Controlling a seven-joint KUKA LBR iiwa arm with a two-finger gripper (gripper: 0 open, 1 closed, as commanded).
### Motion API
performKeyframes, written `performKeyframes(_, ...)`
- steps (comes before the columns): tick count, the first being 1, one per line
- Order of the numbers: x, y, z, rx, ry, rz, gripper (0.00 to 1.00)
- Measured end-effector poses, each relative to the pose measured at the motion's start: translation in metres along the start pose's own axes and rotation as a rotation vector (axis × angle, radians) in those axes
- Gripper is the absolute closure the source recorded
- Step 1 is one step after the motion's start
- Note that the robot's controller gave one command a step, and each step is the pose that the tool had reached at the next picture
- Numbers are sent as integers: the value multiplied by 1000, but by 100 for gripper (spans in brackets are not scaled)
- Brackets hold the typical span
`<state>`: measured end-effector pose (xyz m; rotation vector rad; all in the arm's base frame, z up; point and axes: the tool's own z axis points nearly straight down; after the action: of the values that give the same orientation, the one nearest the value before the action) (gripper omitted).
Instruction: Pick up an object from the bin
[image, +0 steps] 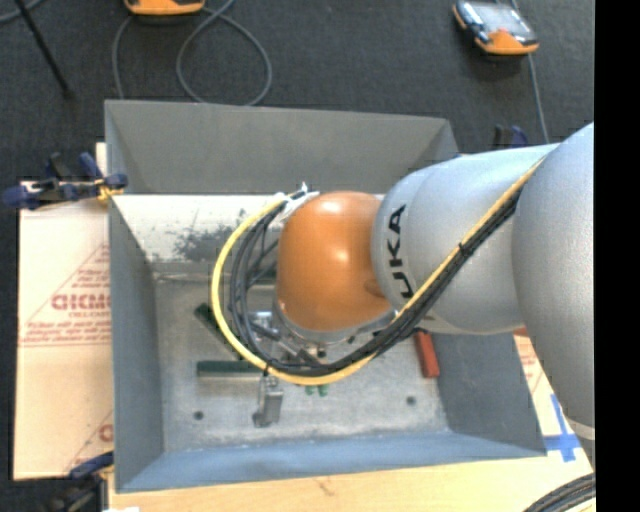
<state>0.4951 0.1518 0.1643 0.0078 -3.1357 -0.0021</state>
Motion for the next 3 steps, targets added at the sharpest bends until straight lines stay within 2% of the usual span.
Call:
performKeyframes(1, -62, -9, 97, -2, -9, 44, 0)
performKeyframes(2, -62, -7, 91, -5, -11, 45, 100)
performKeyframes(3, -55, -26, -91, -3, -17, 50, 100)
